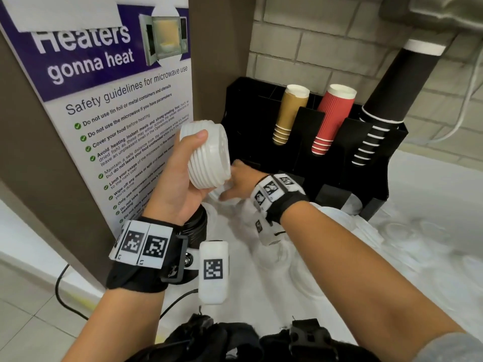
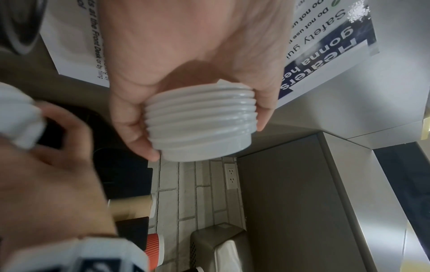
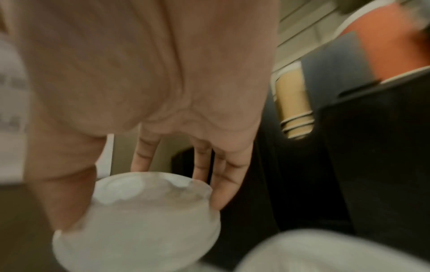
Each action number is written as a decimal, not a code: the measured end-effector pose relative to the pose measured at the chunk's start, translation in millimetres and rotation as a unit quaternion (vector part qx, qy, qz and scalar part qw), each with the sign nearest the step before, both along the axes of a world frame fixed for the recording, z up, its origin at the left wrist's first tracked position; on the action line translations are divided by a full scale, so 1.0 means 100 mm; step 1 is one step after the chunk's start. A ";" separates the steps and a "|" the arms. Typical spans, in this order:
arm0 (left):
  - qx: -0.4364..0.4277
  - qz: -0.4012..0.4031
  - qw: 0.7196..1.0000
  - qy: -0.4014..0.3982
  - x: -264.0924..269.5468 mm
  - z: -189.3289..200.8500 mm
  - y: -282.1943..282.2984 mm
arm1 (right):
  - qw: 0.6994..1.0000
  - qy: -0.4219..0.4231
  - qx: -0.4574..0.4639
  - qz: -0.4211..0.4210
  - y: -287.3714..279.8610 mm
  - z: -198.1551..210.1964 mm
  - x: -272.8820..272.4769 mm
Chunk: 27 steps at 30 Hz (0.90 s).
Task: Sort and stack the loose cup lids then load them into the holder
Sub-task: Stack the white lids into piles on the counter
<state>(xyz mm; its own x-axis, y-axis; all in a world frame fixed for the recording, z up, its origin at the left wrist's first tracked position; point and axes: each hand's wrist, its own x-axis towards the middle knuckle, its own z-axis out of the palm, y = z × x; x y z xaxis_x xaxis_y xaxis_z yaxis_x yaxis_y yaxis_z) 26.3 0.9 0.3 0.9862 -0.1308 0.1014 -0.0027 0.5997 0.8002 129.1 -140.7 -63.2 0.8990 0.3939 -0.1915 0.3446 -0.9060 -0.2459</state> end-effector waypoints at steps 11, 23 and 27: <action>0.047 -0.035 0.997 0.044 -0.13 -0.08 -0.23 | 0.814 0.012 0.569 -0.119 -0.81 0.53 -1.10; 0.072 -0.102 0.992 0.027 -0.20 -0.17 -0.42 | 0.837 -0.021 0.538 -0.095 -0.64 0.62 -1.50; 0.078 -0.112 0.990 0.027 -0.19 -0.17 -0.43 | 0.846 -0.020 0.524 -0.095 -0.63 0.64 -1.51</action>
<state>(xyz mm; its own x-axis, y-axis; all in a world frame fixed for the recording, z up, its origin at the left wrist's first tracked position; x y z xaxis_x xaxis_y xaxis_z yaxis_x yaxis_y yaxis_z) 7.2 -42.2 -16.5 0.9345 -0.3559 0.0100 0.1617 0.4492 0.8787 -21.8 -203.3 0.5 0.9626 0.1774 0.2049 0.2440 -0.2380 -0.9401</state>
